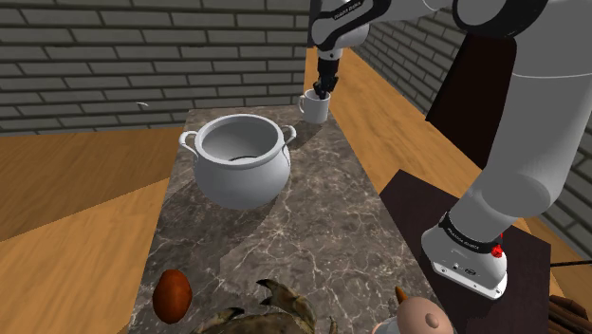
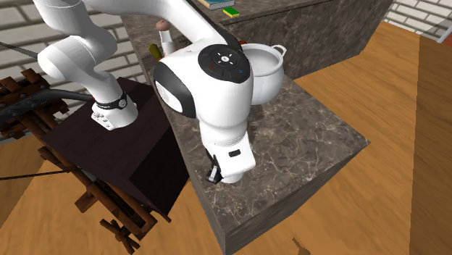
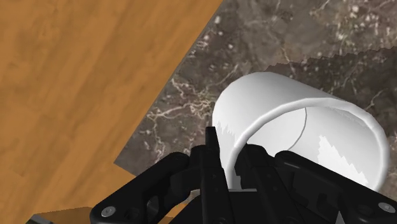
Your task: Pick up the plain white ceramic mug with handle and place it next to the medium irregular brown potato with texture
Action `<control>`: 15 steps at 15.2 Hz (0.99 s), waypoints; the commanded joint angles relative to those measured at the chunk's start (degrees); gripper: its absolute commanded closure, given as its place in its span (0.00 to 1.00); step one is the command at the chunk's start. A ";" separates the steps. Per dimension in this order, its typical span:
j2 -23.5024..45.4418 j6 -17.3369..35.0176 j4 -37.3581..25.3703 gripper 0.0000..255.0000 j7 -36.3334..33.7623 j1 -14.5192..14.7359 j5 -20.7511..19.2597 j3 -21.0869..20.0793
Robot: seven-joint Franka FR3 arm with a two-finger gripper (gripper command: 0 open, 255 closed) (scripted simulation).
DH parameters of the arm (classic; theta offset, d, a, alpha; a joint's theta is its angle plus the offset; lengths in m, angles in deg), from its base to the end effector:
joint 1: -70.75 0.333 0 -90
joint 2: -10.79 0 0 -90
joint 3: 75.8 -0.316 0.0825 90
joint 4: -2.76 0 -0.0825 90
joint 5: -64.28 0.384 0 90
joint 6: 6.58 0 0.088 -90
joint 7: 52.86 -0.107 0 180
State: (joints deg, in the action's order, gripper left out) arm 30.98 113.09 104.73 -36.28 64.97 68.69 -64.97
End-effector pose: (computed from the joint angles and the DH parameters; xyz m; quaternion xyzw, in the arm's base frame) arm 0.6156 -0.1703 0.3593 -0.9997 0.0149 0.0173 0.0057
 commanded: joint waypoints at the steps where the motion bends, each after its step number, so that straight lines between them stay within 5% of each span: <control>1: -0.66 -1.19 -0.55 1.00 -0.17 0.08 -0.17 0.05; 15: -3.95 -10.79 -6.93 1.00 -0.74 0.19 -1.02 0.35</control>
State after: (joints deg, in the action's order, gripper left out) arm 27.35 102.84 98.02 -36.97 65.14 67.74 -64.63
